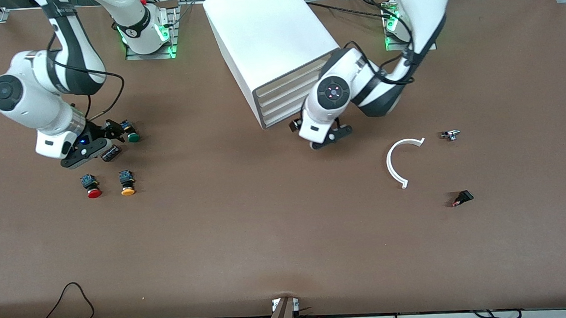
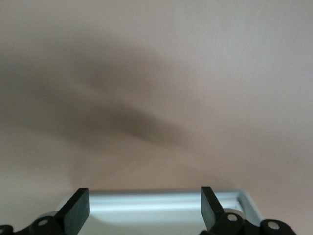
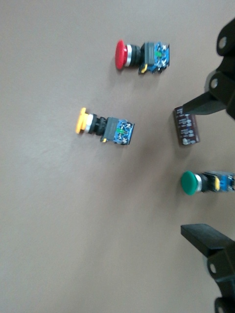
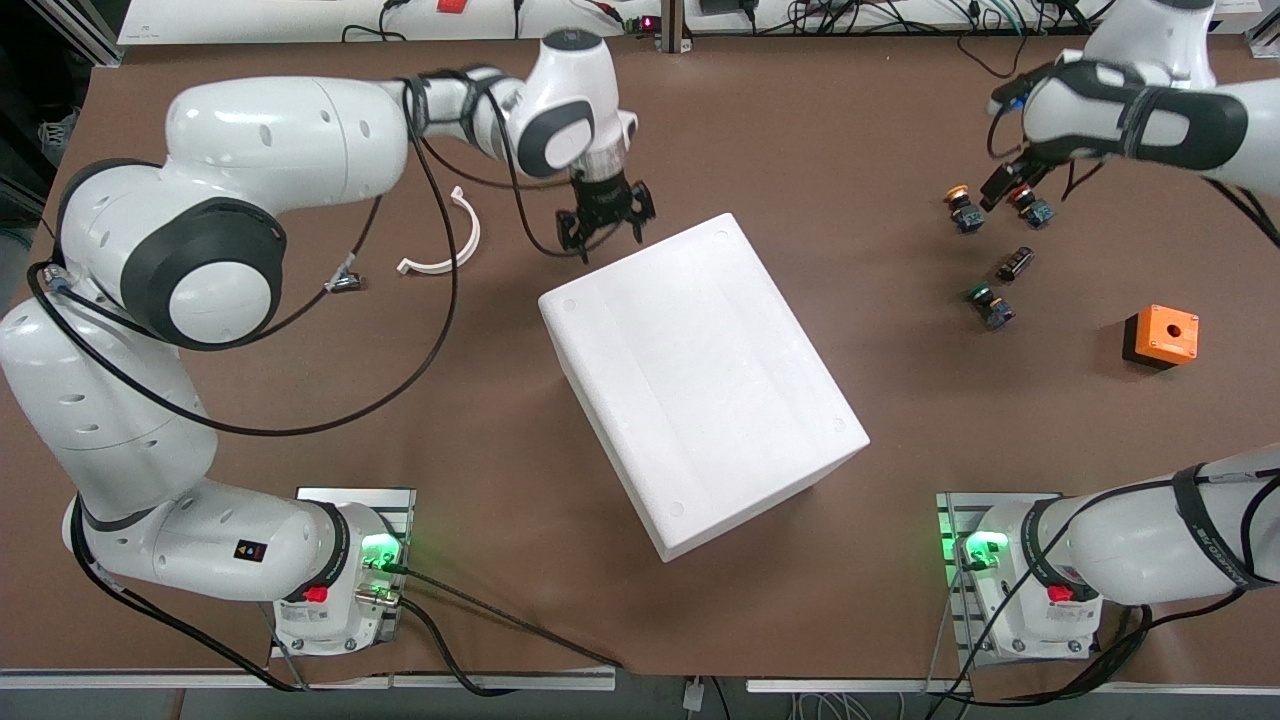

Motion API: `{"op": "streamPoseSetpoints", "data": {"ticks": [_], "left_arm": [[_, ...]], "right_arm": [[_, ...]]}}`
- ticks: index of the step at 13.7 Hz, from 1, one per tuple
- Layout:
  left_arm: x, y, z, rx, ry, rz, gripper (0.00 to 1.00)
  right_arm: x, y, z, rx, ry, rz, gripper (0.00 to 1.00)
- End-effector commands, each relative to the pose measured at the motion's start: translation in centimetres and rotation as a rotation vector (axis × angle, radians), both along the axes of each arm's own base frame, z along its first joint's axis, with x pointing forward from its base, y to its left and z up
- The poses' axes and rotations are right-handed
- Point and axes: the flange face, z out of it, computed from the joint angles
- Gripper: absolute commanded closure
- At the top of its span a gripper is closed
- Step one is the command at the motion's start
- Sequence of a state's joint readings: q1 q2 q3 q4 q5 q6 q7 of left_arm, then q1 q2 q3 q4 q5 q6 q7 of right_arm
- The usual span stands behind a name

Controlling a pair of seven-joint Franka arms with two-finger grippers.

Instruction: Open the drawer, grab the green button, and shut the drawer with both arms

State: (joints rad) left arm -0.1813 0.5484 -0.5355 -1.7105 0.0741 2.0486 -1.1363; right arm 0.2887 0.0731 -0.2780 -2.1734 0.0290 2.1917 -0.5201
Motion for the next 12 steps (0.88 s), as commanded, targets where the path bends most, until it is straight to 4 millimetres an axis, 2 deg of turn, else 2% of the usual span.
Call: {"op": "streamPoseSetpoints", "data": {"ticks": [1,4,6,8,10,12], "left_arm": [[3.5,2.3,1.6,-0.005,-0.041,-0.074,0.00],[7.1,8.9,2.4,-0.023,-0.031,-0.152,0.00],[9.1,13.1,4.8,-0.037,0.001,-0.220,0.00],[11.0,17.7,8.1,-0.026,-0.035,-0.234,0.00],[11.2,21.4,10.2,-0.018,-0.024,-0.302,0.00],[11.6,26.0,12.6,-0.028,-0.027,-0.331,0.00]], "right_arm": [[2.5,0.6,7.0,0.007,0.045,-0.010,0.01],[2.7,0.7,14.1,0.020,0.039,-0.017,0.01],[2.3,0.5,17.7,0.025,0.014,-0.014,0.01],[1.9,0.5,20.7,0.030,-0.014,-0.009,0.01],[1.8,0.6,23.0,0.030,-0.025,-0.003,0.01],[1.7,0.4,24.2,0.030,-0.036,0.002,0.01]]}}
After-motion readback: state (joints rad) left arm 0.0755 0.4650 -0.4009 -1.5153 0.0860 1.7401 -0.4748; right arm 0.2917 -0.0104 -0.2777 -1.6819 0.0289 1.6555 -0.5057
